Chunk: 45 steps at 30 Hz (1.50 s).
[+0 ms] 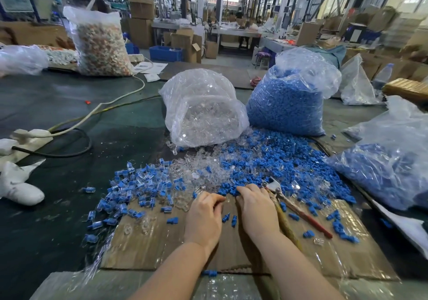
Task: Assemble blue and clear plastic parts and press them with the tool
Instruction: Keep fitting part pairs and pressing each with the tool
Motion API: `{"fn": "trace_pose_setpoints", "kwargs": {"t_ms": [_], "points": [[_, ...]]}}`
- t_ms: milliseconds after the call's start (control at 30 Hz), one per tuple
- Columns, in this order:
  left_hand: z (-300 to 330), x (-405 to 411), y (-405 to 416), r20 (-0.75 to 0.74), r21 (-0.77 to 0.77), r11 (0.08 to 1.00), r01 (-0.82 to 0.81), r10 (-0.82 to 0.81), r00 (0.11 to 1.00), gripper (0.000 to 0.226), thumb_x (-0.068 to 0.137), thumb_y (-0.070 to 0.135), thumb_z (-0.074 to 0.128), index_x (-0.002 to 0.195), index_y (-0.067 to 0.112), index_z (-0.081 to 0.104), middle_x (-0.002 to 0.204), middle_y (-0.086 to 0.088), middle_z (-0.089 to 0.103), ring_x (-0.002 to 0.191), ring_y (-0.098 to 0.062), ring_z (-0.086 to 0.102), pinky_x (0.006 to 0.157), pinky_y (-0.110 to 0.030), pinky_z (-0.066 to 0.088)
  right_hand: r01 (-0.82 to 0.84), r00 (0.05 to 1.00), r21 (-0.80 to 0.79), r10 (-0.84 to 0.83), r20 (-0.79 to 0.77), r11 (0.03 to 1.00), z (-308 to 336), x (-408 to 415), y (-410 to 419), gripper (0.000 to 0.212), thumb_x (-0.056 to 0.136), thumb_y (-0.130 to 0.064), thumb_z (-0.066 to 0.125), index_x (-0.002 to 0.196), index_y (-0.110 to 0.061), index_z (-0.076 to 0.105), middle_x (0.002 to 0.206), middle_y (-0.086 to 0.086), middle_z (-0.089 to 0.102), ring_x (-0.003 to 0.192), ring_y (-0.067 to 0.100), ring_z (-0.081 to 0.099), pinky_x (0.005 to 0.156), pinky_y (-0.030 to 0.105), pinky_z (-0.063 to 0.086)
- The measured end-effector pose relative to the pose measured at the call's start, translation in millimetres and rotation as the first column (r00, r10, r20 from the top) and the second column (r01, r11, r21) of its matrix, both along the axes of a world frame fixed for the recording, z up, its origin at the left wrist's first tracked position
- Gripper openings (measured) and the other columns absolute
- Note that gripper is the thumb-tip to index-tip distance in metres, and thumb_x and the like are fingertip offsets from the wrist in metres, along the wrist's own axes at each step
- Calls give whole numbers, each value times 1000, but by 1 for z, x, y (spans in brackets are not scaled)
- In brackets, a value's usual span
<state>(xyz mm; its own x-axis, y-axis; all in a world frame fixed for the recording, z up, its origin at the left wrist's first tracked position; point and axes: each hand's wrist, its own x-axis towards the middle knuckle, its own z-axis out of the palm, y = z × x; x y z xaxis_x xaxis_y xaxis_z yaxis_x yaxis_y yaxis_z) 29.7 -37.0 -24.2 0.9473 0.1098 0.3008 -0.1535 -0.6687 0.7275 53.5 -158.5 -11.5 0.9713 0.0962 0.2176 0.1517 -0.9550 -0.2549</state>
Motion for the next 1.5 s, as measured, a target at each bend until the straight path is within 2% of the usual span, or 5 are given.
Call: {"fn": "trace_pose_setpoints", "kwargs": {"t_ms": [433, 700, 967, 1233, 1500], "points": [[-5, -1, 0, 5, -21, 999, -45, 45, 999, 21, 92, 15, 53, 110, 20, 63, 99, 14, 48, 96, 1, 44, 80, -6, 35, 119, 987, 193, -138, 86, 974, -8, 0, 4, 10, 96, -26, 46, 95, -20, 54, 94, -8, 53, 91, 10, 48, 80, 21, 39], [-6, 1, -1, -81, 81, 987, -139, 146, 986, 41, 97, 21, 43, 138, 20, 41, 131, 4, 40, 123, -8, 28, 105, -18, 22, 45, 983, 331, -101, 155, 943, -13, -20, 0, 6, 90, -16, 58, 90, -13, 63, 87, -7, 55, 86, 11, 51, 79, 21, 43], [-3, 1, 2, -35, -1, 997, -77, 77, 996, 27, 90, 12, 56, 116, 20, 61, 100, 17, 47, 99, -1, 45, 87, -9, 32, 40, 977, 416, -123, 175, 908, -12, -24, -1, 5, 85, -10, 63, 82, -13, 63, 82, -5, 58, 83, 12, 52, 76, 21, 42], [0, 0, -1, -42, -9, 993, -121, 120, 992, 42, 95, 18, 49, 136, 14, 44, 122, 5, 40, 106, -6, 45, 96, -12, 33, 35, 981, 394, -106, 162, 919, -13, -24, -1, 4, 87, -11, 61, 84, -13, 62, 85, -5, 57, 85, 12, 51, 78, 22, 41], [-3, 3, -1, -33, 28, 994, -110, 111, 993, 24, 92, 21, 55, 115, 18, 60, 101, 13, 45, 98, -2, 44, 86, -10, 30, 36, 984, 380, -100, 149, 924, -12, -24, 0, 4, 88, -12, 60, 84, -13, 62, 84, -7, 56, 84, 11, 50, 76, 19, 39]]}}
